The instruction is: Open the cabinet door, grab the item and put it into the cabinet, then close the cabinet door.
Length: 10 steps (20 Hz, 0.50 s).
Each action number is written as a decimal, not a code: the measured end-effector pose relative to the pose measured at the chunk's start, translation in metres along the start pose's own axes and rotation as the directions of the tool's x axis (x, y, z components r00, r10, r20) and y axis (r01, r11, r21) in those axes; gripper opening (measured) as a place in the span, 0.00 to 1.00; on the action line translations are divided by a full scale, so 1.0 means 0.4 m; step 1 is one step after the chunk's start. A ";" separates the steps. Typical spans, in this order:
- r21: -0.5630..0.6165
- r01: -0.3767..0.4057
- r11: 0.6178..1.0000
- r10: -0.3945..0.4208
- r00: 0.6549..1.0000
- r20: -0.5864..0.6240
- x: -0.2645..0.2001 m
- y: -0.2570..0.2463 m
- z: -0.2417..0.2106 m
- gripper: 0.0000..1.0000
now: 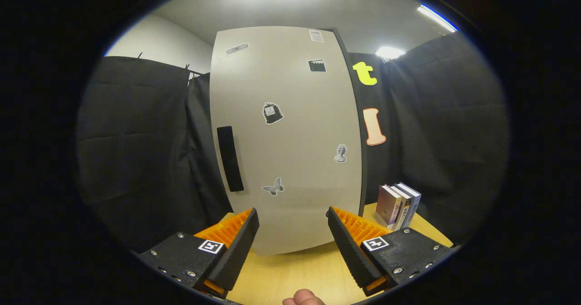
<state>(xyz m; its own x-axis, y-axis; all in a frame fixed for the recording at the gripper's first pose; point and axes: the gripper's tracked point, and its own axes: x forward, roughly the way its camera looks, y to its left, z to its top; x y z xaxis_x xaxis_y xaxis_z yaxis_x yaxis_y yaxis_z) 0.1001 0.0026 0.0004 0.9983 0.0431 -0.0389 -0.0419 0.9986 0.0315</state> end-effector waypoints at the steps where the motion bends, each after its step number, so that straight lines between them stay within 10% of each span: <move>1: -0.004 0.002 1.000 -0.002 1.000 0.004 -0.001 -0.002 0.004 0.95; 10: 0.002 0.018 1.000 -0.018 1.000 0.007 -0.020 -0.012 0.012 0.95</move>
<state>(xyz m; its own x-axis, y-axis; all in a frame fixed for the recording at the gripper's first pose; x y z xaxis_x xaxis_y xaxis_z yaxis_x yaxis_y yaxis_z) 0.0926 -0.0027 0.0053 0.9992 0.0245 -0.0329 -0.0234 0.9992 0.0330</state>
